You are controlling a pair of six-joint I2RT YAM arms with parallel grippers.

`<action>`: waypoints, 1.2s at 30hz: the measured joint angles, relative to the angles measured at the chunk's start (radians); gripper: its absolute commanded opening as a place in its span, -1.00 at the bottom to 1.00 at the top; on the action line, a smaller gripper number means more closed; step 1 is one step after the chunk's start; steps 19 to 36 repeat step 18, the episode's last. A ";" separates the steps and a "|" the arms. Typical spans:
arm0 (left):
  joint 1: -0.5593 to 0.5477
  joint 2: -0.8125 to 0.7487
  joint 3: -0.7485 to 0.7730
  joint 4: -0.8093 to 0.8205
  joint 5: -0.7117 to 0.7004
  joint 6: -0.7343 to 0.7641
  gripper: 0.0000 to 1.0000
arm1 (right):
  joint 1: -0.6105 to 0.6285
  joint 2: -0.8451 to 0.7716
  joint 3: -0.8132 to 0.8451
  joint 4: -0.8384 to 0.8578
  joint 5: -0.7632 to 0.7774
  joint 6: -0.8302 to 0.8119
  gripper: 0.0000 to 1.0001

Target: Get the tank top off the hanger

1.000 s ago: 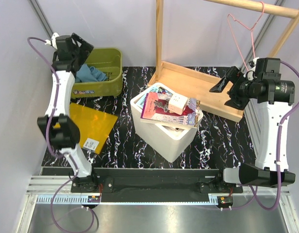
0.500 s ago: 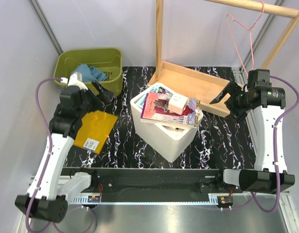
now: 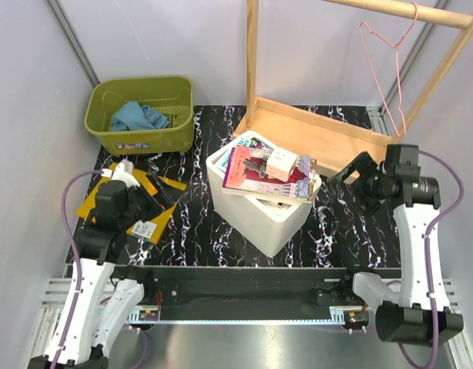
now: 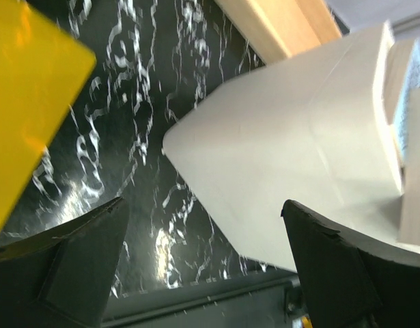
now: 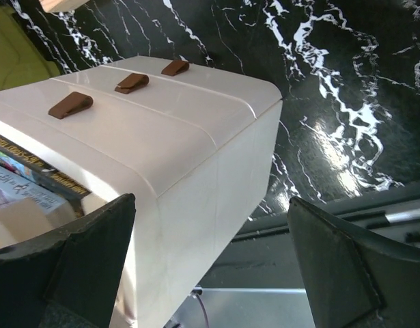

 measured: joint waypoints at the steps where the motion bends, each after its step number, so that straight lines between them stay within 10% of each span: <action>1: 0.000 -0.008 -0.025 0.003 0.016 -0.018 0.98 | 0.000 -0.026 -0.040 0.020 -0.007 0.010 0.99; 18: 0.000 -0.386 -0.600 0.304 0.210 -0.431 0.98 | 0.000 -0.532 -0.673 0.370 -0.127 0.213 1.00; 36: 0.000 -0.386 -0.600 0.304 0.210 -0.431 0.98 | 0.000 -0.532 -0.673 0.370 -0.127 0.213 1.00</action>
